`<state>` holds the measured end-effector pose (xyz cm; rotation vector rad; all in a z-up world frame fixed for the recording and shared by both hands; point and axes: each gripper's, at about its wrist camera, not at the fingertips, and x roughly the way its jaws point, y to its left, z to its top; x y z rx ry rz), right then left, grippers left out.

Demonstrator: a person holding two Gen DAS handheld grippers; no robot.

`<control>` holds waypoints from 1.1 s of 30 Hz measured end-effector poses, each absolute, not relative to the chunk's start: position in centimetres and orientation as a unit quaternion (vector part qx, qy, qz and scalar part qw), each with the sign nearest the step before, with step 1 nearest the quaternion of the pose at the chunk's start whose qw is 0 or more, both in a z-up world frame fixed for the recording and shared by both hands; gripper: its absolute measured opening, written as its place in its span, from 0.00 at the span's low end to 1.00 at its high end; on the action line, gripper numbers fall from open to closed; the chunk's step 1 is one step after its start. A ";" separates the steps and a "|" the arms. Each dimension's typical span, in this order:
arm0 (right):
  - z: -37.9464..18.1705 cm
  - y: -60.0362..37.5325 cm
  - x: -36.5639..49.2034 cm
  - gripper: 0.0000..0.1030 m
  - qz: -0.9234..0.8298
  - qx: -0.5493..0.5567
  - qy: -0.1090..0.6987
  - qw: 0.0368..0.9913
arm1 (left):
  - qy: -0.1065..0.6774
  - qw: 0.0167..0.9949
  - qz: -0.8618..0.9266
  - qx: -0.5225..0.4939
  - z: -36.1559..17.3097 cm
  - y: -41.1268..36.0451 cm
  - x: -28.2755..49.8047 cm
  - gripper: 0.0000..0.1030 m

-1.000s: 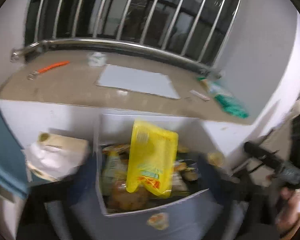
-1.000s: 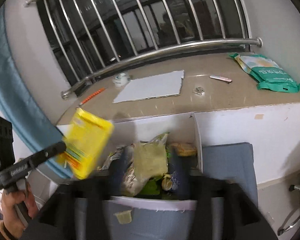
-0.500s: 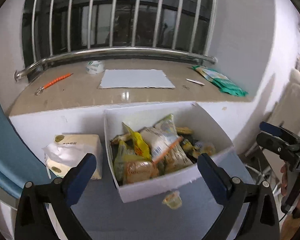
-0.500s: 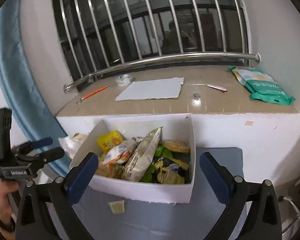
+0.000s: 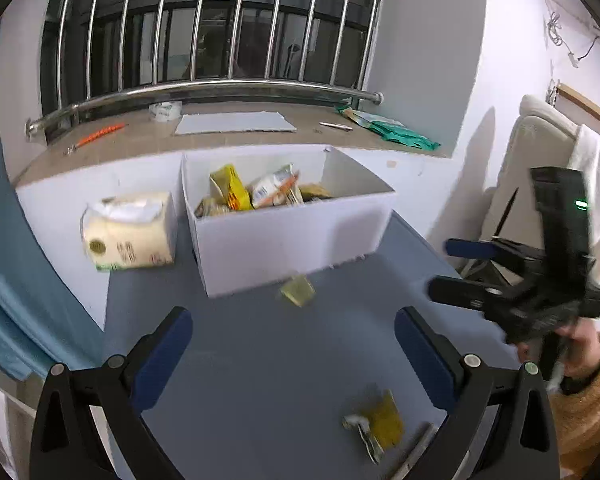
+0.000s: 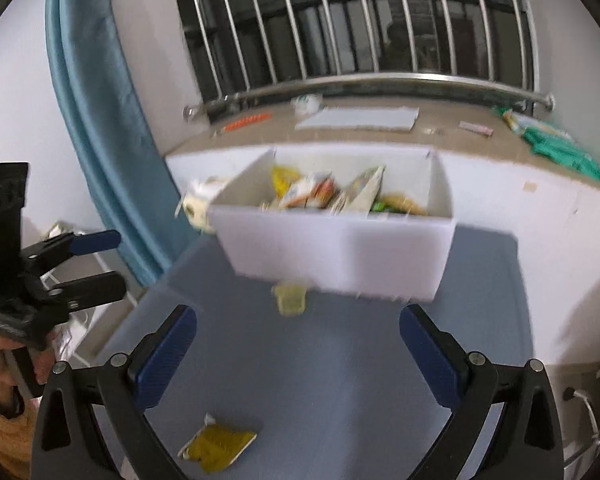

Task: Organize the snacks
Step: 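Grasp the second yellow jelly cup with the right gripper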

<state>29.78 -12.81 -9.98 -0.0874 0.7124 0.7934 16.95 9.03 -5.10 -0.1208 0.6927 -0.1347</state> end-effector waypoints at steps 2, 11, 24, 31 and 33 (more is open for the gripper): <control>-10.8 -12.4 29.8 1.00 0.377 -0.043 0.346 0.858 | 0.343 0.935 -0.065 -0.057 -5.6 8.7 15.6 1.00; -14.5 -8.0 31.4 1.00 0.380 -0.066 0.373 0.844 | 0.348 0.933 -0.074 -0.046 -7.3 7.0 11.8 1.00; -19.9 -1.5 36.5 0.92 0.337 -0.114 0.420 0.835 | 0.378 0.919 -0.083 -0.070 -10.3 7.1 9.3 1.00; -20.6 -1.3 37.1 0.34 0.345 -0.116 0.438 0.822 | 0.386 0.916 -0.082 -0.076 -10.9 7.1 9.3 1.00; -20.1 -1.8 36.6 0.34 0.352 -0.116 0.430 0.823 | 0.386 0.915 -0.085 -0.076 -11.0 7.1 9.6 1.00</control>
